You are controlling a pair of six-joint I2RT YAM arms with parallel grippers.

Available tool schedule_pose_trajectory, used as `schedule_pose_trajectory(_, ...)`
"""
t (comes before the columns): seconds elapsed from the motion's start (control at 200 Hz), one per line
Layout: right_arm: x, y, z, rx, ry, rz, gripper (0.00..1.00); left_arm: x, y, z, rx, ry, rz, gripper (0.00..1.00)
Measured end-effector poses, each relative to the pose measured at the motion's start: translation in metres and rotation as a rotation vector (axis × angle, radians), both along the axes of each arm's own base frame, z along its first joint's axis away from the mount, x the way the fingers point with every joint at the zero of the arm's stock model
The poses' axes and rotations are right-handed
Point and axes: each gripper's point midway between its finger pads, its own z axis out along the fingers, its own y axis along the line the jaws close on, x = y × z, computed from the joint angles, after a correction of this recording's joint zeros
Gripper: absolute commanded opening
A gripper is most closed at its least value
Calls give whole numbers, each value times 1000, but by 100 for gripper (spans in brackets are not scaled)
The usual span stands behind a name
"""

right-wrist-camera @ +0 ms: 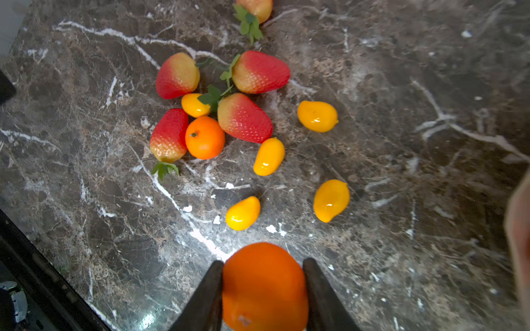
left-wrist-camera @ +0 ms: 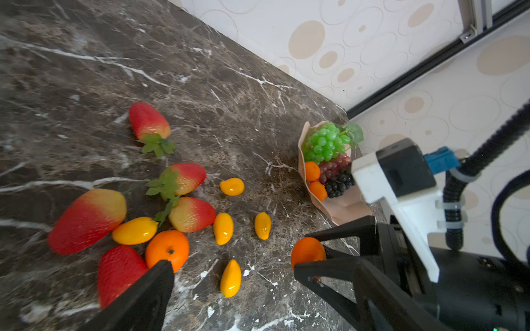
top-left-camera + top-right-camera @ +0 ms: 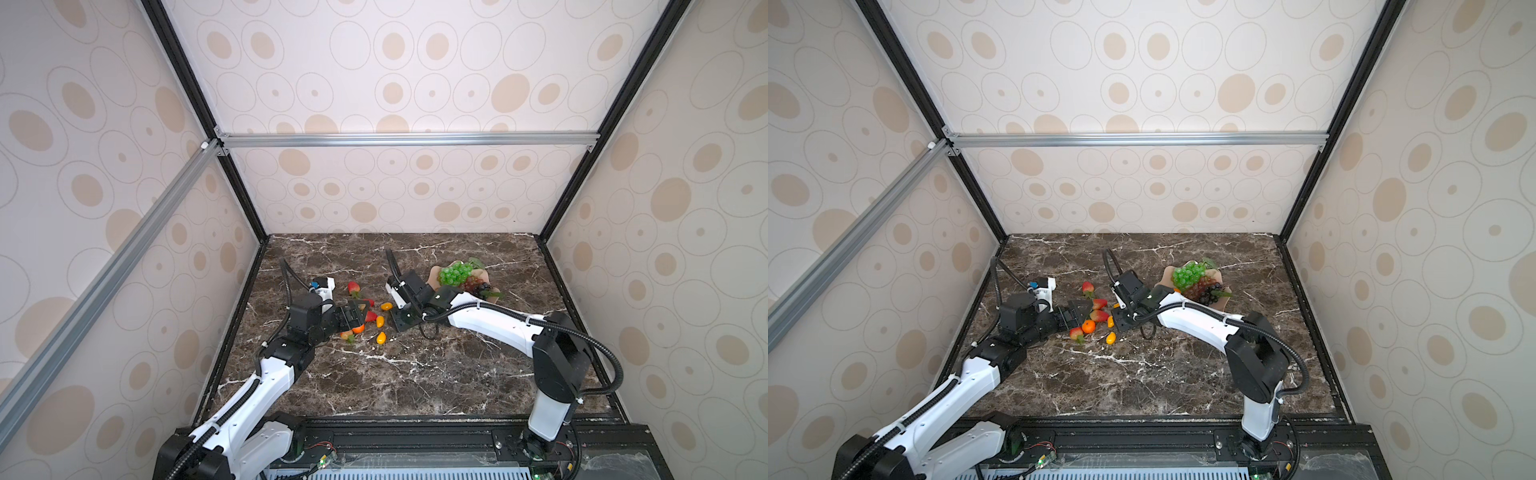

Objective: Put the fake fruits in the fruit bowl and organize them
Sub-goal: 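Carry the orange with the right gripper over the pink bowl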

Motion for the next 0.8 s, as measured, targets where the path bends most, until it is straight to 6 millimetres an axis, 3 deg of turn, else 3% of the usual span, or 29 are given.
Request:
schedule_pose_trajectory(0.195, 26, -39, 15, 24, -27, -107, 39, 8, -42, 10, -6, -45, -91, 98)
schedule_pose_trajectory(0.375, 45, -75, 18, 12, -37, -202, 39, 12, -79, 6, -2, -53, -163, 98)
schedule_pose_trajectory(0.605, 60, -107, 12, -13, -25, -283, 39, 14, -122, 4, -3, -71, -236, 98)
schedule_pose_trajectory(0.8, 71, -124, 7, -32, -12, -332, 39, 20, -141, 4, -11, -89, -258, 98)
